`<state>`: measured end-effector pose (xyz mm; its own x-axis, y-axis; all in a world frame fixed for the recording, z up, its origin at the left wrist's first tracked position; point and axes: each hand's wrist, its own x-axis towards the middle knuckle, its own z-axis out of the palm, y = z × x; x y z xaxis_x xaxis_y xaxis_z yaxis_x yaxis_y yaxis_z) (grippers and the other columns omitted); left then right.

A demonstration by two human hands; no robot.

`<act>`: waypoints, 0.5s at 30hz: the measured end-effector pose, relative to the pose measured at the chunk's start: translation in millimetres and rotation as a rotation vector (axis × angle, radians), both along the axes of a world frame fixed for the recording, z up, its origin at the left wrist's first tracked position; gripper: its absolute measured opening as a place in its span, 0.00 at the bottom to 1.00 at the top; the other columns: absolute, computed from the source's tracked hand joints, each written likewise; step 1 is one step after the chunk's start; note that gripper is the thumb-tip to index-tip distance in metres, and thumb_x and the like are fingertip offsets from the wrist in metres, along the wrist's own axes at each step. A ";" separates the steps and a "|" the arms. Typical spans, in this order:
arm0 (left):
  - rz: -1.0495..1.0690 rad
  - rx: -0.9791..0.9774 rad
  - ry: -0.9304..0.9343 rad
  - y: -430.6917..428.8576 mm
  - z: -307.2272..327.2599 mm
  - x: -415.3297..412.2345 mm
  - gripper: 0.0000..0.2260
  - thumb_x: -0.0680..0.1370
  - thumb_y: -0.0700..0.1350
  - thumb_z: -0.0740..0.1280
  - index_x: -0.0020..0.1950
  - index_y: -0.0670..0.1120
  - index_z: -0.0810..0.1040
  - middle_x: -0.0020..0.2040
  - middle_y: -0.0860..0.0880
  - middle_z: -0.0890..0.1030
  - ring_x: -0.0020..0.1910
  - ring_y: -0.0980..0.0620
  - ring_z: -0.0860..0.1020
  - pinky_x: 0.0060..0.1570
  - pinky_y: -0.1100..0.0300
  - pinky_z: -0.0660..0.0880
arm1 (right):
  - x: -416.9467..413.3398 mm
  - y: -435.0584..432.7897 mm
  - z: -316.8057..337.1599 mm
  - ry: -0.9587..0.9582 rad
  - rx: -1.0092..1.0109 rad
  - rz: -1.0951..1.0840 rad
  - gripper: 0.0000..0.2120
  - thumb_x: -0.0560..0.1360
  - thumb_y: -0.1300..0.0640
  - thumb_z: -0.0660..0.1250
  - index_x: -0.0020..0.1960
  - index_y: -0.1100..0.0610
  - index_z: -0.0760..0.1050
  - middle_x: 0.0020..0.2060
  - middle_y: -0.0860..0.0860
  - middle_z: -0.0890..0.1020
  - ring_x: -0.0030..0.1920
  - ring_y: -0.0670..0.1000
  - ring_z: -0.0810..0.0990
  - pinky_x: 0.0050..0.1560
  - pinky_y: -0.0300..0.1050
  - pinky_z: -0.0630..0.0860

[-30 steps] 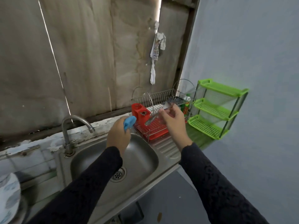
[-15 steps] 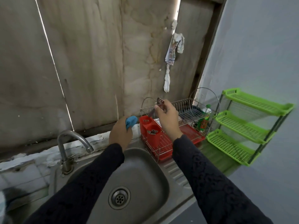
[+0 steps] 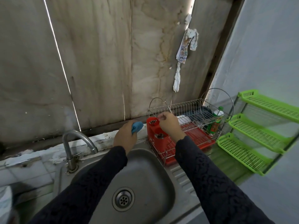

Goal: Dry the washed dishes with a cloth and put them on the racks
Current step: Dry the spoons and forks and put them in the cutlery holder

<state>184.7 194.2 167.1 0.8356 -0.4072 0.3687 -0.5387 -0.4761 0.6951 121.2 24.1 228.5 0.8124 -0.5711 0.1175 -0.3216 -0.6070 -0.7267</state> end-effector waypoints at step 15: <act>-0.020 -0.037 -0.038 94.1 -37.6 -111.1 0.19 0.78 0.36 0.64 0.68 0.49 0.72 0.59 0.50 0.79 0.53 0.50 0.76 0.51 0.57 0.72 | -107.5 107.6 -38.7 -0.495 -0.450 0.151 0.12 0.77 0.59 0.61 0.56 0.64 0.78 0.50 0.57 0.81 0.51 0.57 0.79 0.52 0.52 0.77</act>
<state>73.6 288.4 129.5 0.8124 -0.4094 0.4152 -0.5743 -0.4390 0.6909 13.7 131.7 189.9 0.6685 -0.2645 0.6951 0.0956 -0.8963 -0.4330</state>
